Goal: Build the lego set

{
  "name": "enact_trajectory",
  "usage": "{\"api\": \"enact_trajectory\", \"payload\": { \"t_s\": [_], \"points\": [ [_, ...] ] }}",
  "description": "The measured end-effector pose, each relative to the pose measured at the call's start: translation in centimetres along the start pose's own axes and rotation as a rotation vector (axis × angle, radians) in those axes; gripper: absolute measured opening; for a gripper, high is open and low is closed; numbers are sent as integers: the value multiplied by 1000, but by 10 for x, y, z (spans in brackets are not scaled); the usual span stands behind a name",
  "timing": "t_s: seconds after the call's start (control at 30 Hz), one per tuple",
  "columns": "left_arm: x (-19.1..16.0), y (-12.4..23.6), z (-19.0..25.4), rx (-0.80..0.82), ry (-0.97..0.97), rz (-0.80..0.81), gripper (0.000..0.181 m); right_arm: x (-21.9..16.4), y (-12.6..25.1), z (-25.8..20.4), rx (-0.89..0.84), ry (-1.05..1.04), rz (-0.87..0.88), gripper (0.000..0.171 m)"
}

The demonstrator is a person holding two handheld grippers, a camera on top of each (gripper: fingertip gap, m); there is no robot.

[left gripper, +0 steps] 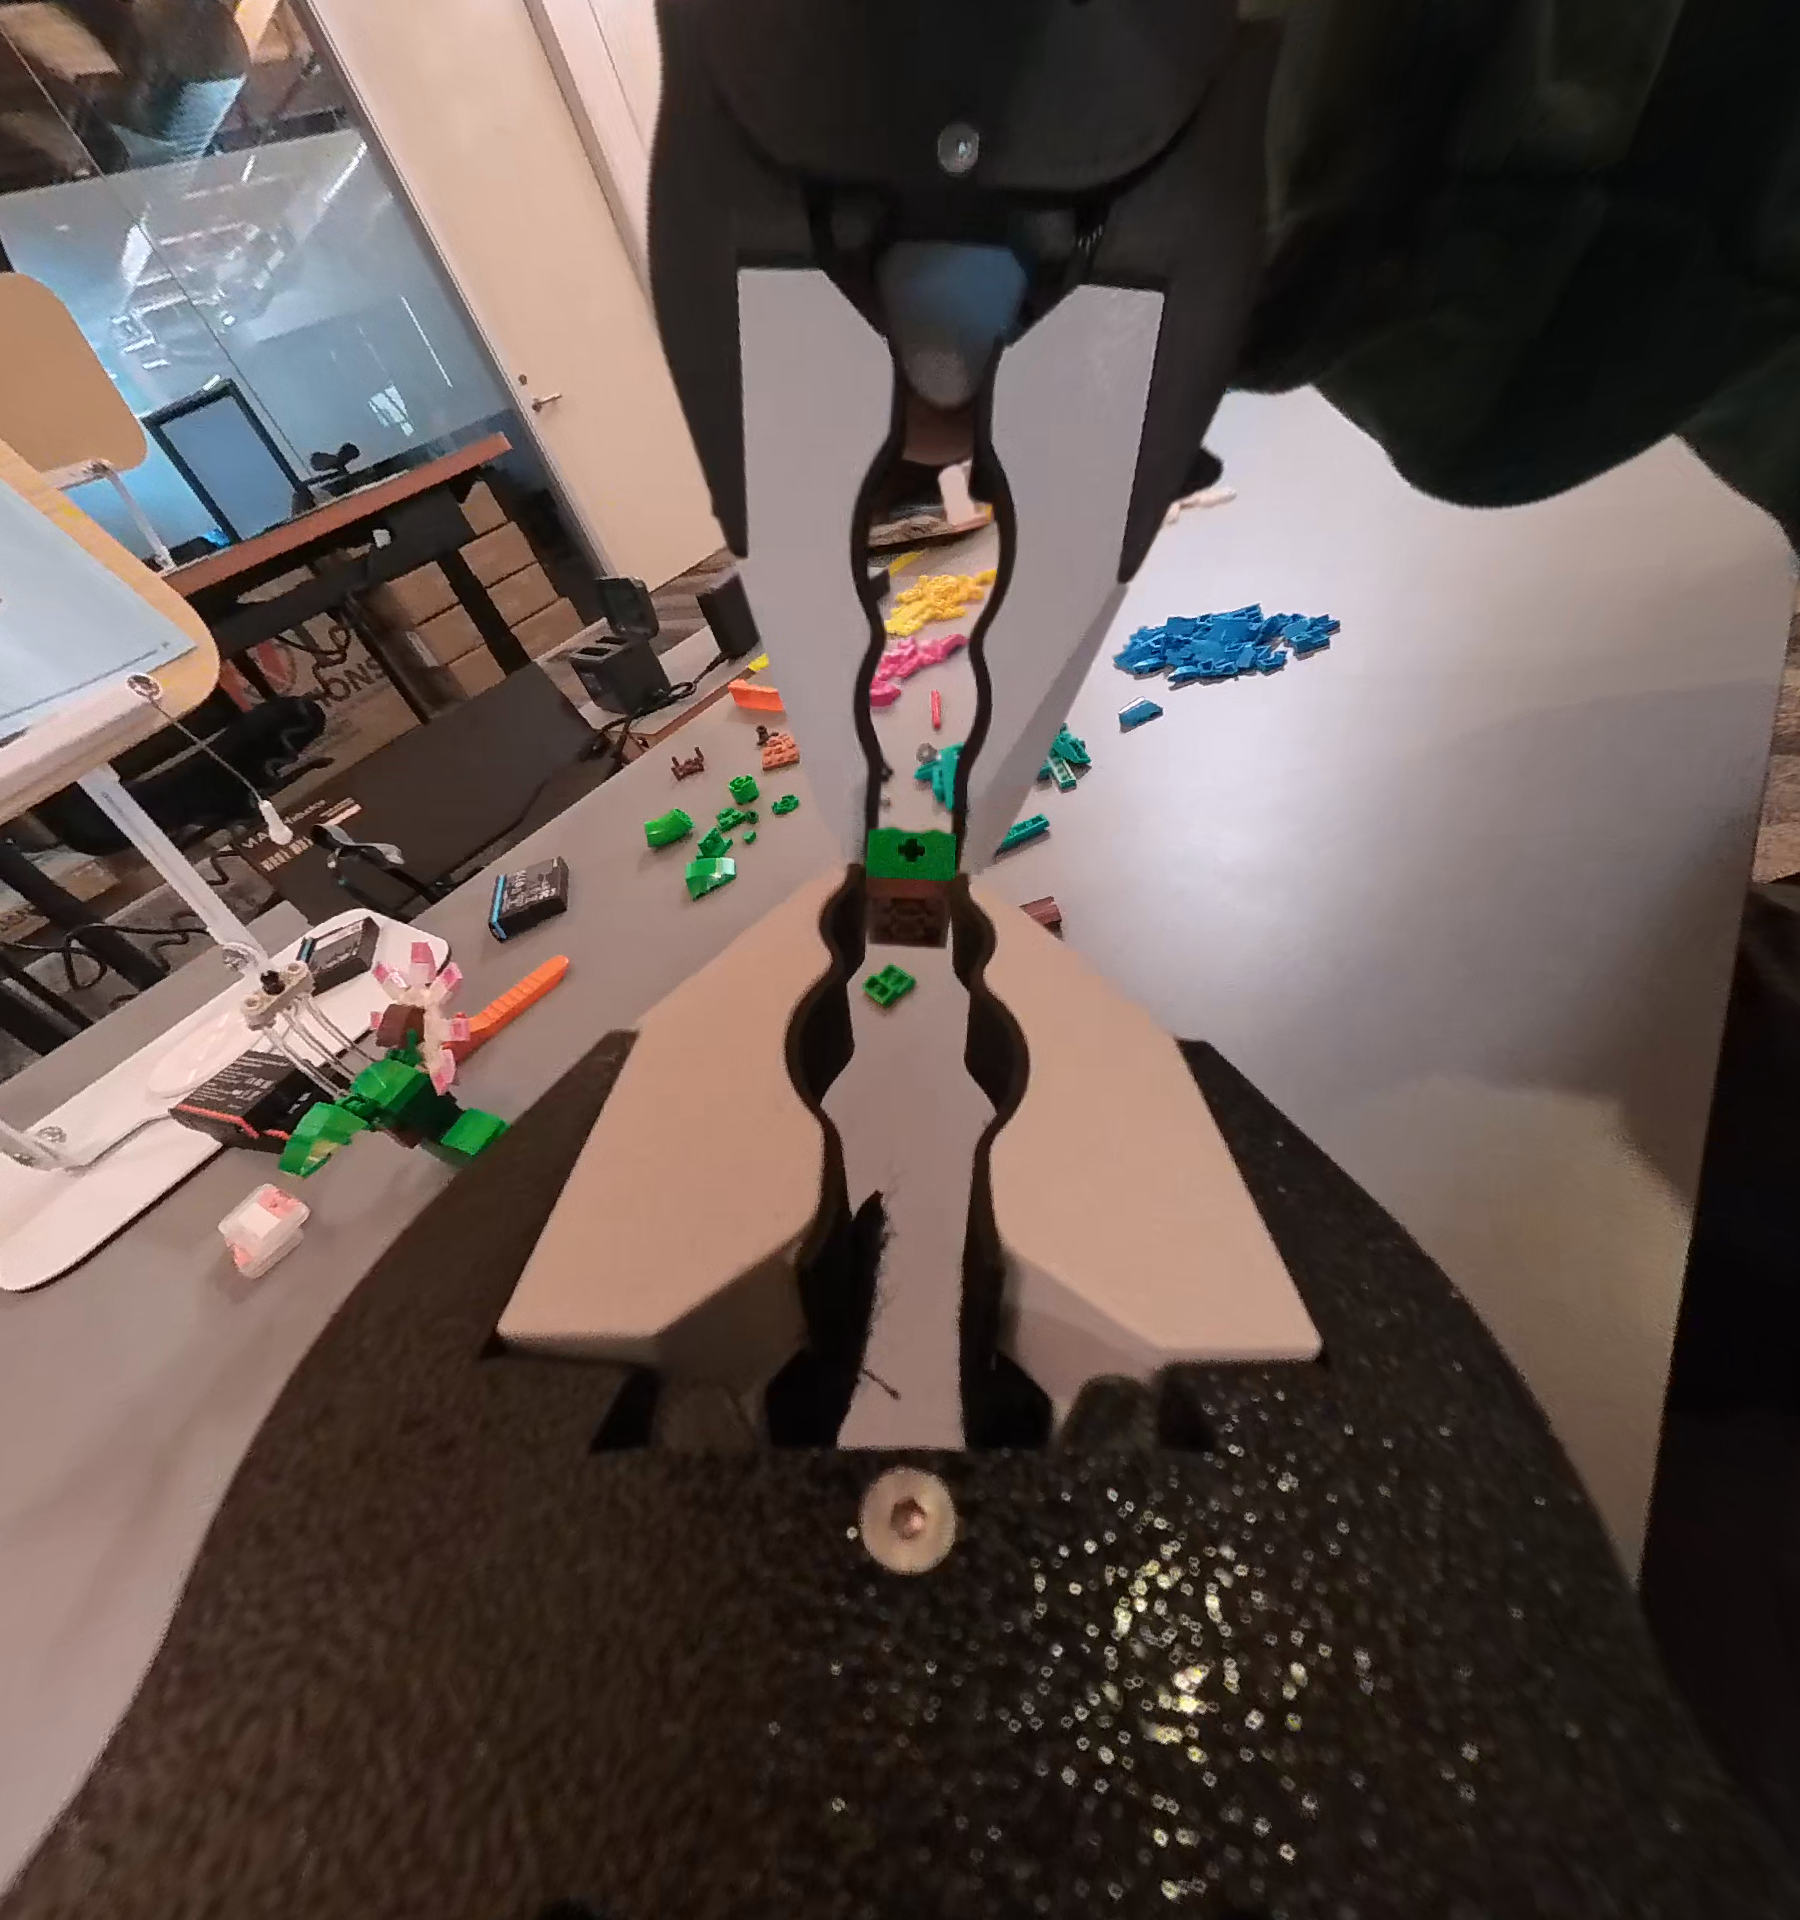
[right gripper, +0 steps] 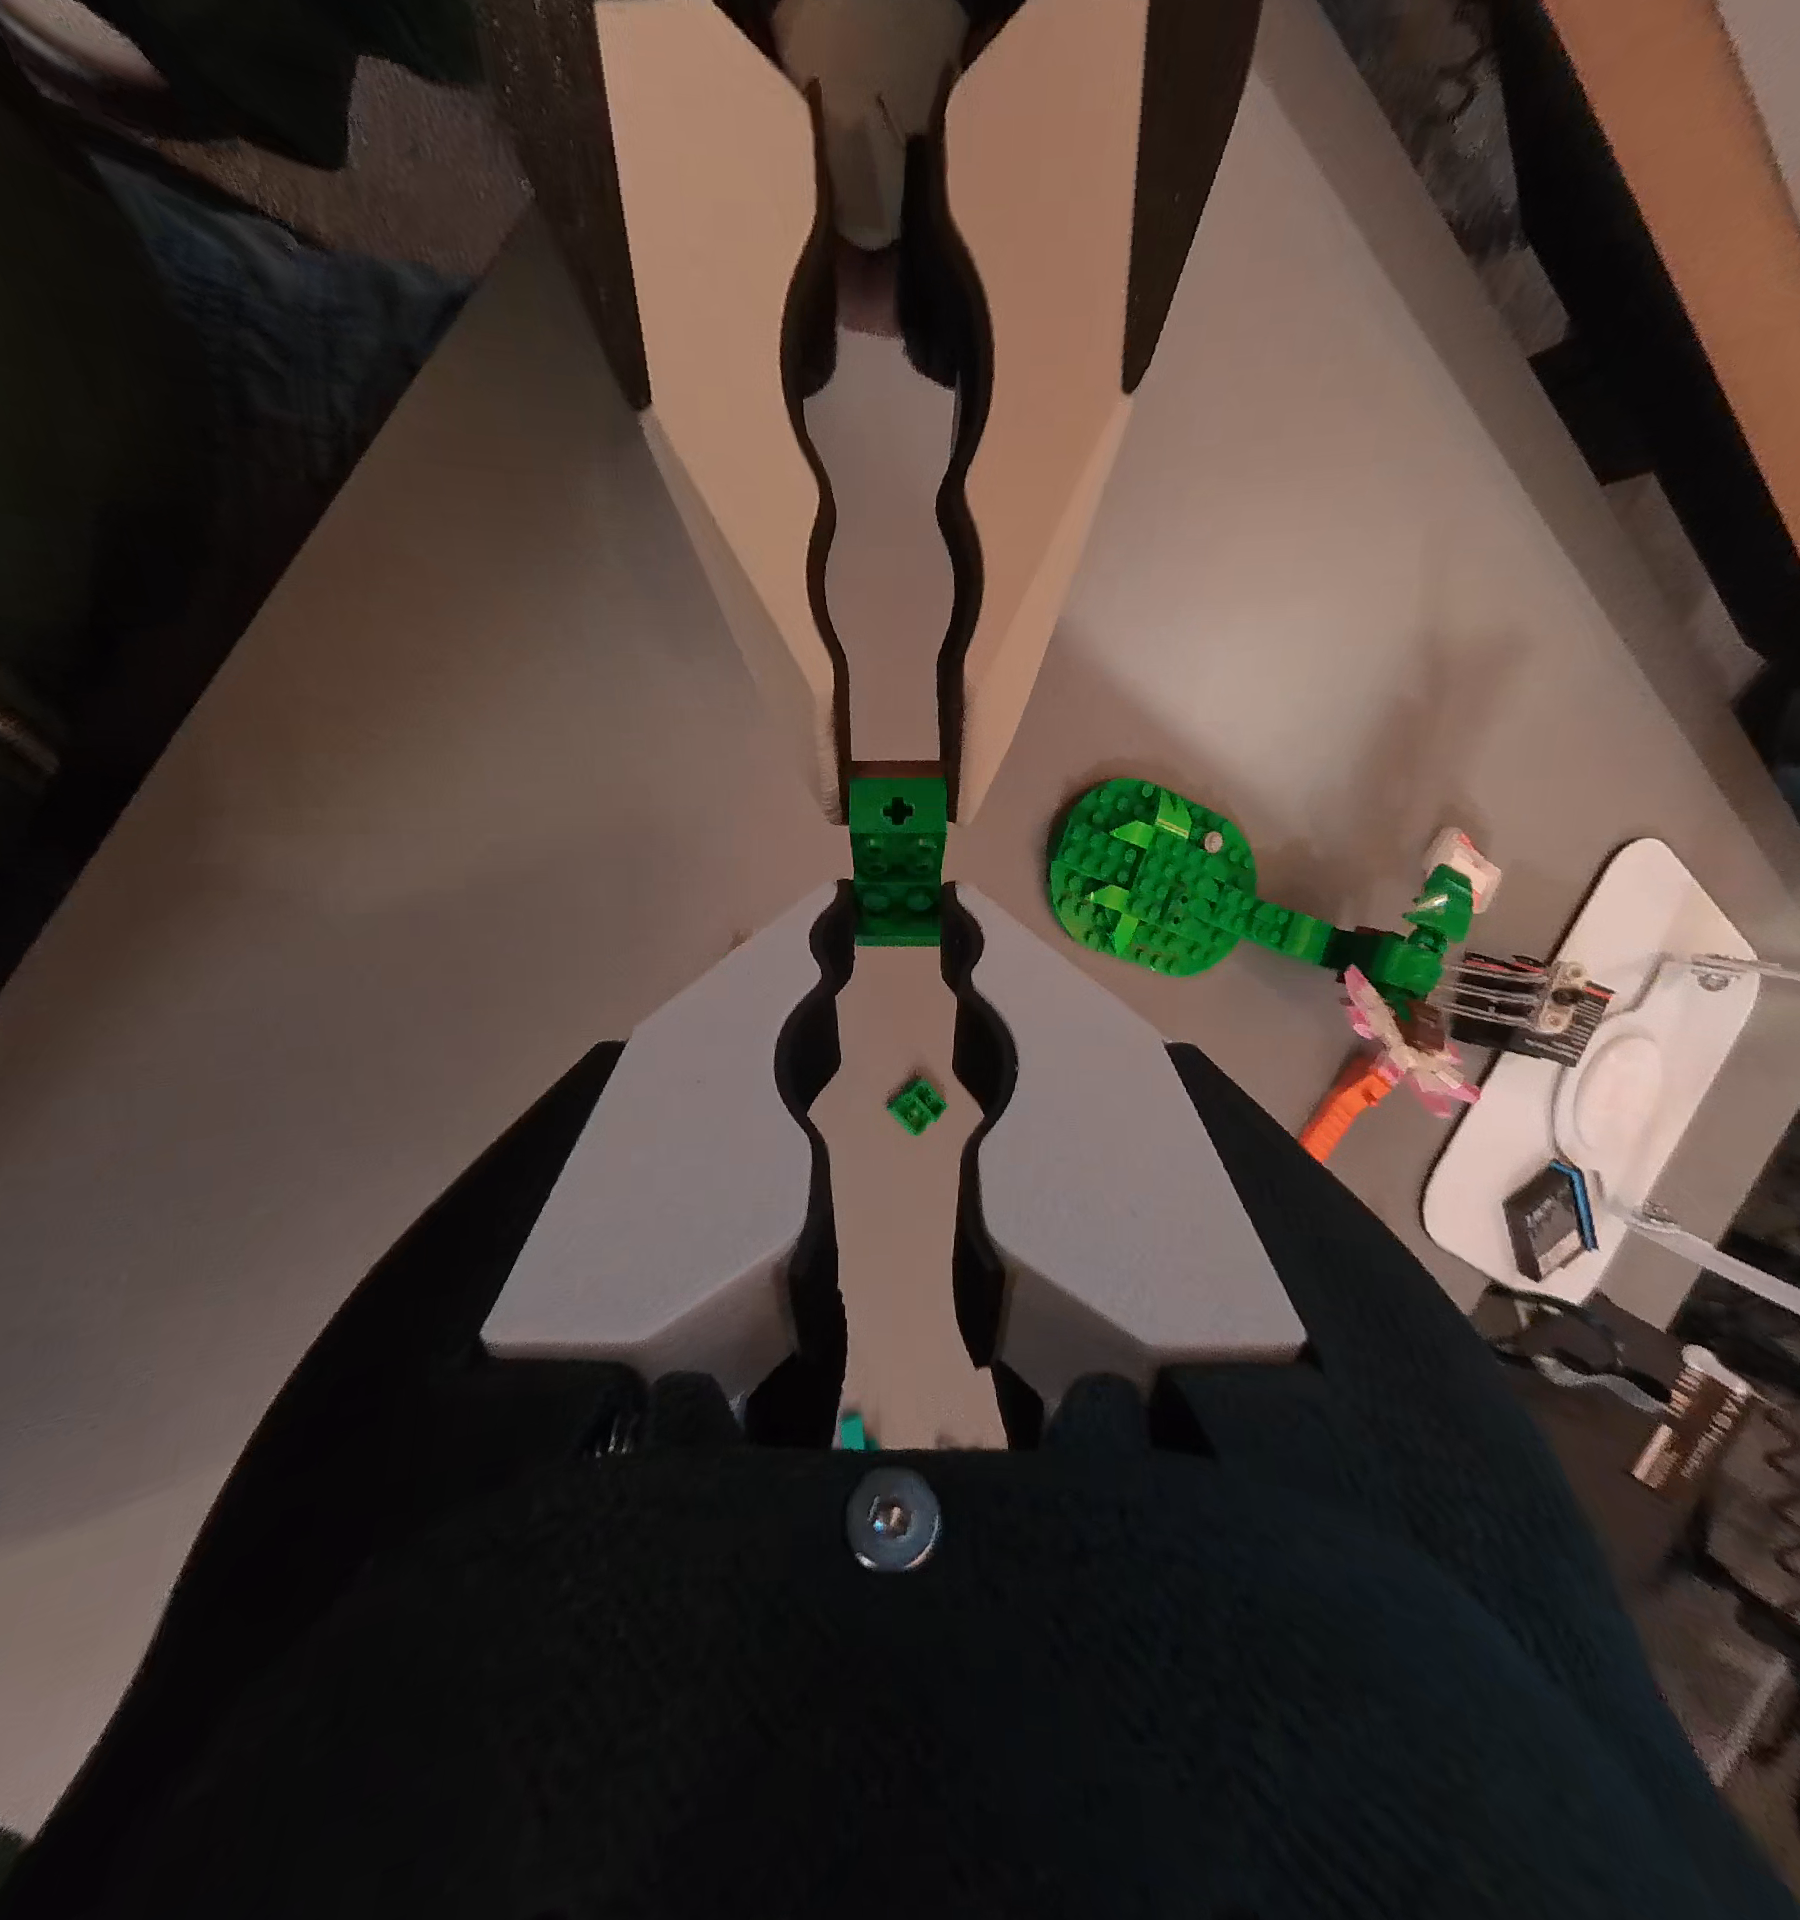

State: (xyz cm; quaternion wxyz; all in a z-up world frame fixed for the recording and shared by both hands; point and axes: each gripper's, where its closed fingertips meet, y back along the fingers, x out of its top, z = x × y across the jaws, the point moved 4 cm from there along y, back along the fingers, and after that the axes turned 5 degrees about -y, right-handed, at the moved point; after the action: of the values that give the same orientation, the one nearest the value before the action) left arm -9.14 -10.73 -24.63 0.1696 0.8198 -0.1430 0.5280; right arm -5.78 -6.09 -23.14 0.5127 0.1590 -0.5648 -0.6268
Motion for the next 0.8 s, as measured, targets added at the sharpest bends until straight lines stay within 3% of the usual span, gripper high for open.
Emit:
{"api": "enact_trajectory", "payload": {
  "t_s": [0.33, 0.8],
  "points": [
    [-7, 0, -2, -95, 227, 74, 13, -14, -8, -5, 8, -272, 443, 14],
    [-42, -12, 15, -230, 370, -41, 13, -31, -54, -33, 56, -458, 571, 14]
  ]
}}
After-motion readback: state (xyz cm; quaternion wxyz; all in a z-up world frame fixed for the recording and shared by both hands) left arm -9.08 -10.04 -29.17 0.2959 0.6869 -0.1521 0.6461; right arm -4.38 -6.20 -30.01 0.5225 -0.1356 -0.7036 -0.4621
